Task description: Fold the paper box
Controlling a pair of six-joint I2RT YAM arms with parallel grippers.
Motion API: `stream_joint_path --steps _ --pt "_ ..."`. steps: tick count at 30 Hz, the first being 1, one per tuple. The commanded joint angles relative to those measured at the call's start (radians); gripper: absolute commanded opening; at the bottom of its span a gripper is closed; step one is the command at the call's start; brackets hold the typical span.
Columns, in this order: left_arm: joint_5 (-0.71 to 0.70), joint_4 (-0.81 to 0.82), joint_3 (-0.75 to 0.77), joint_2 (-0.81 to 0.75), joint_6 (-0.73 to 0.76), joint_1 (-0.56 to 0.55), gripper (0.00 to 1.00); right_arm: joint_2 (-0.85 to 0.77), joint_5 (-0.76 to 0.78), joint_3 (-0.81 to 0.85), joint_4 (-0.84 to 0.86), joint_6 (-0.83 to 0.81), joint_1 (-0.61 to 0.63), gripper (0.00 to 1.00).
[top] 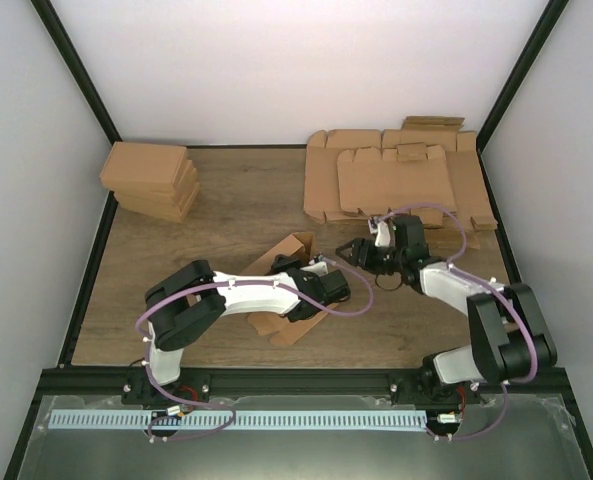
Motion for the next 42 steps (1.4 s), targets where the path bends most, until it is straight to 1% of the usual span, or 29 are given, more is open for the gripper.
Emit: stream_joint_path --steps 1,3,5,8,13,16,21,25,31,34,42 --pt "0.006 -0.007 -0.010 0.018 -0.012 0.000 0.11 0.111 -0.136 0.131 0.056 -0.046 -0.014 0.63" --pt "0.019 -0.012 -0.006 0.012 -0.022 0.000 0.12 0.128 -0.177 0.124 0.109 -0.016 -0.013 0.63" --pt "0.037 -0.020 0.001 0.012 -0.036 0.000 0.17 0.128 -0.186 0.104 0.143 0.007 -0.012 0.63" --pt "0.064 -0.033 0.010 0.016 -0.063 -0.004 0.26 0.132 -0.181 0.088 0.145 0.002 -0.011 0.64" --pt "0.193 -0.048 0.034 -0.015 -0.106 -0.006 0.42 0.128 -0.171 0.067 0.146 0.000 -0.011 0.64" --pt "0.294 -0.056 0.052 -0.053 -0.120 -0.006 0.49 0.125 -0.166 0.067 0.144 -0.002 -0.011 0.66" --pt "0.435 -0.064 0.076 -0.089 -0.140 -0.006 0.53 0.125 -0.170 0.079 0.135 -0.022 -0.005 0.68" --pt "0.532 -0.051 0.079 -0.112 -0.149 -0.005 0.56 0.116 -0.161 0.062 0.134 -0.018 0.034 0.68" --pt "0.619 -0.032 0.077 -0.137 -0.160 0.001 0.58 0.035 -0.117 -0.067 0.203 0.046 0.090 0.67" --pt "0.685 -0.011 0.071 -0.154 -0.164 0.013 0.58 0.016 -0.110 -0.125 0.243 0.065 0.111 0.66" --pt "0.859 0.028 0.050 -0.204 -0.178 0.079 0.58 0.087 -0.097 -0.173 0.292 0.066 0.149 0.64"
